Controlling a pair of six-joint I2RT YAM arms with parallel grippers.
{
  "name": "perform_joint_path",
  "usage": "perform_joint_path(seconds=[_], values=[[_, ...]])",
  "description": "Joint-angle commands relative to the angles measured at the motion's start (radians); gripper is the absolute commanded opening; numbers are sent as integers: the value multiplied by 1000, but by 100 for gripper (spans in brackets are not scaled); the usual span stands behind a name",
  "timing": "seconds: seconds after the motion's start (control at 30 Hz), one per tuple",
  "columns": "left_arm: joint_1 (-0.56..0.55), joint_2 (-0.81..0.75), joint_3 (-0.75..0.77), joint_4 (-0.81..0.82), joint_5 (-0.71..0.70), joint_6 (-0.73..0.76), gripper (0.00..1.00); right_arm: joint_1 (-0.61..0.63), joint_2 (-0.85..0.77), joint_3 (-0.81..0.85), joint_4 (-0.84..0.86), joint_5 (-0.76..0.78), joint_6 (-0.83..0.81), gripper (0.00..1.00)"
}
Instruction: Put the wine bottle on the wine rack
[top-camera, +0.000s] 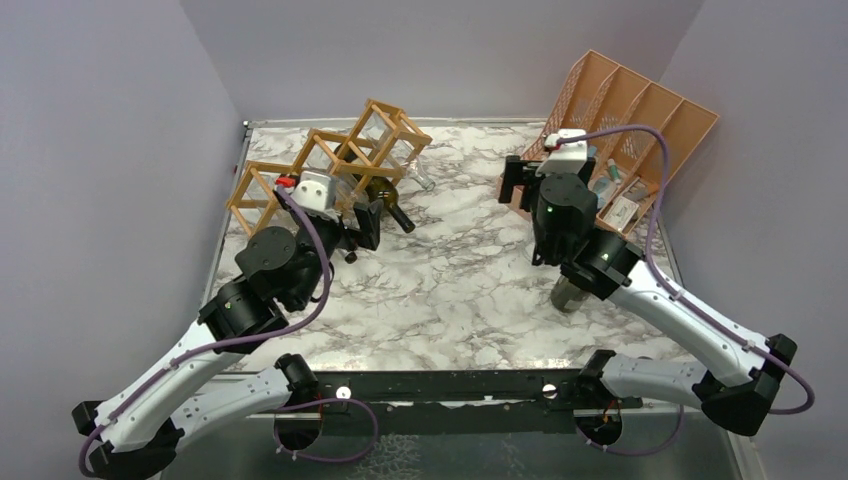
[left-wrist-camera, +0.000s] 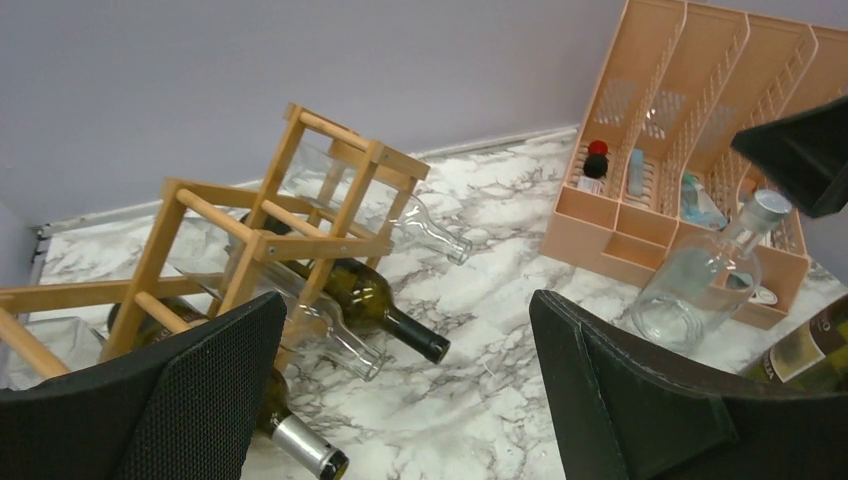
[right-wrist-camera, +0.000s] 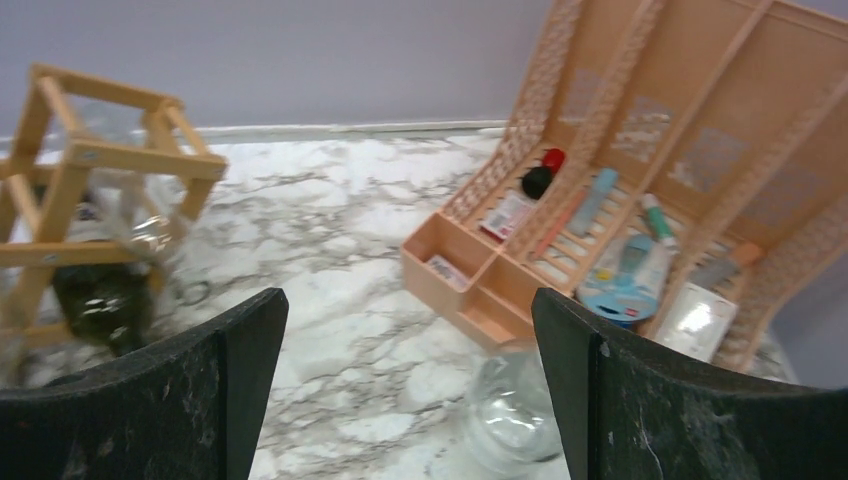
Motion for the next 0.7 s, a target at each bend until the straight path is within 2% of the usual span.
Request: perform_joint_path(seconds=[0.0,0.2,0.33,0.5,0.67], values=[[0,21,-30,47,78,-67,99,-87,-68,-37,-66,97,-57,94],[0,70,-25,52,115,-83,99,-151,-144,-84,-114,205,-34,94],[0,89,-30,54,133,-92,99,-156,-247,-145,-166,289,56,94],[0,110,-32,53,160,-109,99,-157,-354,-237,-187,307,134,91],[-1,128,-31,54,175,-121,99,-157,-362,-244,-364,319,350,83]])
